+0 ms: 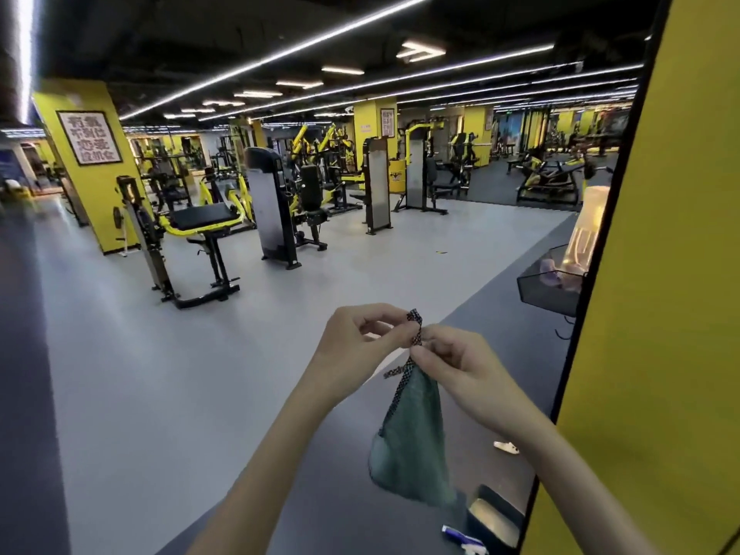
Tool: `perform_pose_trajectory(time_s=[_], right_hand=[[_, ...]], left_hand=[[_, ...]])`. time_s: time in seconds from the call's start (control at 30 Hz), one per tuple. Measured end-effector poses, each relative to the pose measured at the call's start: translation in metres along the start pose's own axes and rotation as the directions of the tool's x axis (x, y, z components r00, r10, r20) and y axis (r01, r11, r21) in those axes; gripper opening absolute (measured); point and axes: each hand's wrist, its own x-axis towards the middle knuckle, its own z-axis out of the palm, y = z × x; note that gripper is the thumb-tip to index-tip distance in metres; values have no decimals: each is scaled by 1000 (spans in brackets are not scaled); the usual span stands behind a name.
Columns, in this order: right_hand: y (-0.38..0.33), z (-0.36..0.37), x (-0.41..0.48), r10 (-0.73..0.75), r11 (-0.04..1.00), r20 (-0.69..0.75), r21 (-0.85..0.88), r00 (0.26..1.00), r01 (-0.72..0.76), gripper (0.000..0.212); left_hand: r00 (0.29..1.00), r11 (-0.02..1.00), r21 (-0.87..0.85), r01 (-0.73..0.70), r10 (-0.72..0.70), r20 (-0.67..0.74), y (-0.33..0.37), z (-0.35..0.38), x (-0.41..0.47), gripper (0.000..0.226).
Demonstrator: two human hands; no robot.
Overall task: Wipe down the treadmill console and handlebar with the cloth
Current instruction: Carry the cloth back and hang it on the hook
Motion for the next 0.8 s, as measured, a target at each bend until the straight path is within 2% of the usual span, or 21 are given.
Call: perform_pose_trajectory(time_s=[0.07, 0.13, 0.33, 0.47, 0.6, 0.8], right_hand=[[10, 0, 19, 6, 1000, -67, 27, 998, -4, 8], [23, -1, 36, 5, 999, -133, 36, 991, -1, 14], [74, -5, 78, -35, 991, -307, -133, 951, -7, 32], [131, -4, 89, -74, 979, -415, -203, 907, -13, 11], [192, 10, 92, -86, 958, -546, -275, 834, -82, 2], [231, 19, 99, 2, 943, -730, -226, 683, -244, 9]], left_hand=[[1000, 999, -31, -20, 20, -2, -13, -2, 26, 4], [999, 996, -83, -34, 33, -8, -27, -2, 48, 4], [992, 981, -177, -81, 98, 86, -88, 2, 111, 7], [959, 968, -209, -141, 186, 212, -153, 15, 150, 9], [902, 942, -261, -211, 290, 319, -226, 34, 180, 9], [800, 935, -322, -147, 304, 517, -279, 69, 220, 7]])
